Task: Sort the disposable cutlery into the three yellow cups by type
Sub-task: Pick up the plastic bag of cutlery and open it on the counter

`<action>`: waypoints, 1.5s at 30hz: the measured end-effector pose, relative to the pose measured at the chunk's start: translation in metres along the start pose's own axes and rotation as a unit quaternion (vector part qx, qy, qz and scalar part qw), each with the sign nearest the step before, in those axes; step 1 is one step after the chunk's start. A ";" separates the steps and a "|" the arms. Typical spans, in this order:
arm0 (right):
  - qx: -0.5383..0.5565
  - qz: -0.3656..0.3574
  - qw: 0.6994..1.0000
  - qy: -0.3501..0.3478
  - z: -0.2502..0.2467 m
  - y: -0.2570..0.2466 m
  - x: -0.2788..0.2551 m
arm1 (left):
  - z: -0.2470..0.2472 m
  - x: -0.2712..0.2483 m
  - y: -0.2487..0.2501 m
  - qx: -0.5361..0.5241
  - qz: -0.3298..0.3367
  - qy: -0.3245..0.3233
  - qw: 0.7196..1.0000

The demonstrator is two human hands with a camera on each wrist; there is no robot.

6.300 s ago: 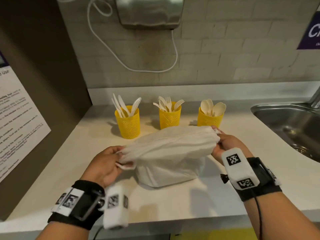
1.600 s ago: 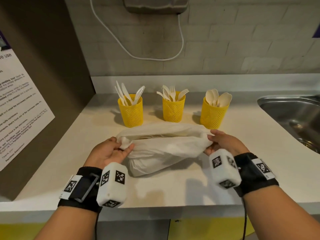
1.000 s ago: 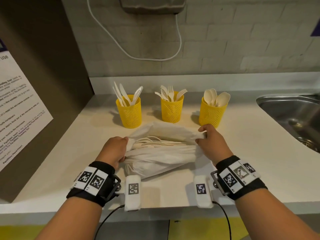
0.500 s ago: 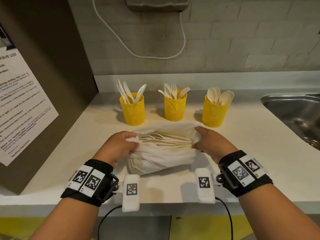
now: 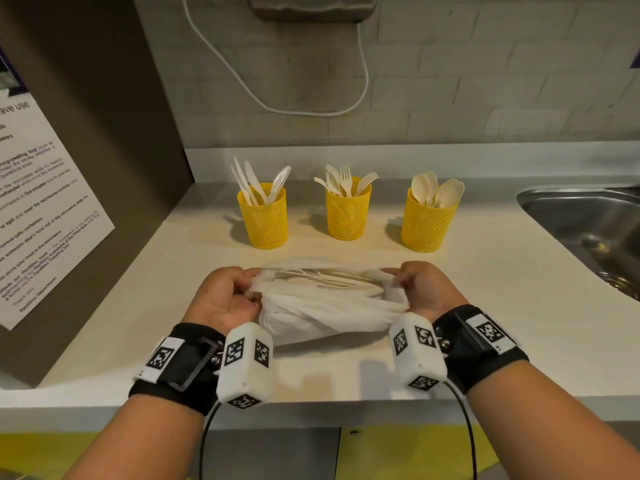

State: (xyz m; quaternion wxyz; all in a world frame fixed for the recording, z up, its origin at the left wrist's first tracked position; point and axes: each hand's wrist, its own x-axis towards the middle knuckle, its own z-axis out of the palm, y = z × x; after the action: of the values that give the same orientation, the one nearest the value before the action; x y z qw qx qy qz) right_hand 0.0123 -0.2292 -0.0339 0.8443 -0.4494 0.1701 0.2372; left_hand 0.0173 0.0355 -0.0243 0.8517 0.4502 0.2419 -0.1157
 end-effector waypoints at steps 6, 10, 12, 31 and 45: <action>-0.464 -0.122 0.865 0.145 0.010 -0.002 0.001 | -0.008 0.006 -0.003 0.115 0.029 -0.056 0.991; -0.560 -0.144 0.805 0.133 -0.001 -0.009 -0.004 | -0.026 0.006 0.002 0.225 0.036 -0.121 0.966; -0.495 -0.081 0.860 0.096 -0.008 -0.007 -0.006 | -0.035 0.008 0.001 0.284 0.003 -0.163 0.945; -0.170 -0.025 0.985 -0.013 -0.019 0.012 0.016 | -0.003 0.030 -0.005 0.020 -0.060 -0.111 0.992; -0.343 -0.019 0.937 0.059 -0.023 -0.021 0.050 | 0.012 0.081 0.007 0.130 -0.074 -0.065 0.987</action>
State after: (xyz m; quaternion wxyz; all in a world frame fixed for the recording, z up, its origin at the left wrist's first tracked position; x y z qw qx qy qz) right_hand 0.0635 -0.2460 -0.0574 0.6314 -0.7283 0.1195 0.2380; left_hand 0.0936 0.0312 -0.0552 0.7889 0.5295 0.2013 -0.2382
